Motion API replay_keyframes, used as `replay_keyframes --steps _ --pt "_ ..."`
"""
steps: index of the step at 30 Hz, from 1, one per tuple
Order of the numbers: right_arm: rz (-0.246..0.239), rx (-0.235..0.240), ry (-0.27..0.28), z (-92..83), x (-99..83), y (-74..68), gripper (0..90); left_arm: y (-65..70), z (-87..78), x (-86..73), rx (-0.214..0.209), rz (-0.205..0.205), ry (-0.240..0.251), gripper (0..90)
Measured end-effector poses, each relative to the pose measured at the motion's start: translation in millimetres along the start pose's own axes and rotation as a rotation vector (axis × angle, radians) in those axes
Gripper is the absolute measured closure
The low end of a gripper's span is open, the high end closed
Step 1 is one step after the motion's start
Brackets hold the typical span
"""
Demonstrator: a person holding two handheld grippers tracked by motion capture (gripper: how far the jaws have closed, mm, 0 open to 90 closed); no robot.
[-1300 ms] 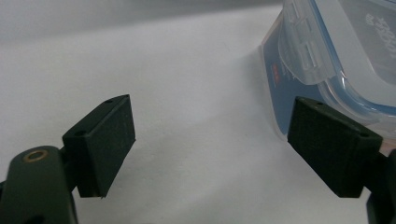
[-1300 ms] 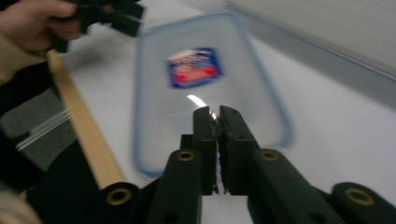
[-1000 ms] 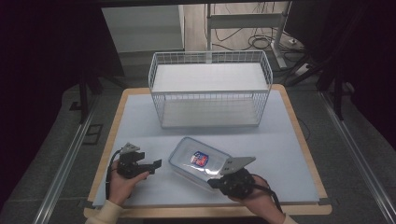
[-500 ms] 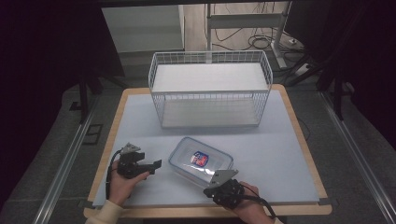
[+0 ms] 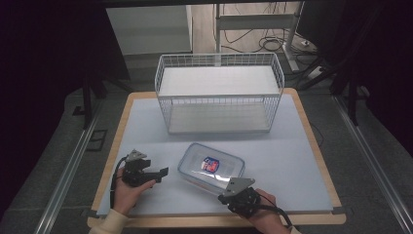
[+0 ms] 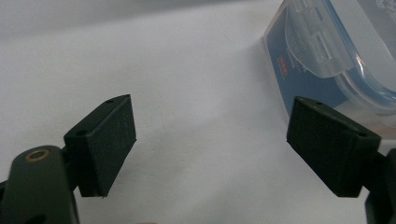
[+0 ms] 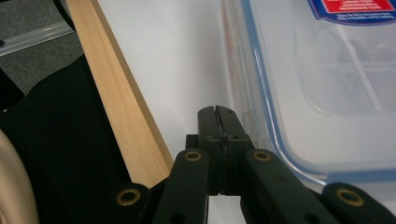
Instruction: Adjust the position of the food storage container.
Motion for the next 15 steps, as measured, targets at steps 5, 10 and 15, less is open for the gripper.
replay_keyframes --steps 5,10,15 --pt "0.025 -0.018 0.016 -6.4 -2.6 9.9 89.6 0.4 0.0 0.0 0.000 0.001 -0.001 15.4" --pt "0.050 -0.009 0.019 -9.0 -3.8 17.7 89.6 0.5 0.4 -0.2 0.001 0.007 -0.006 15.4" --pt "0.067 -0.023 0.019 -11.8 -5.7 24.6 89.6 0.2 0.5 -0.5 -0.001 0.005 -0.007 15.4"
Point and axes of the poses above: each handheld gripper's, and its own axes: z roughly forward along the jaws, x roughly out of its top, y roughly to its right, the point moved 1 cm from there along z, roughly forward along the jaws, and after that the axes turned 9 degrees about z, right-handed, at the moved point
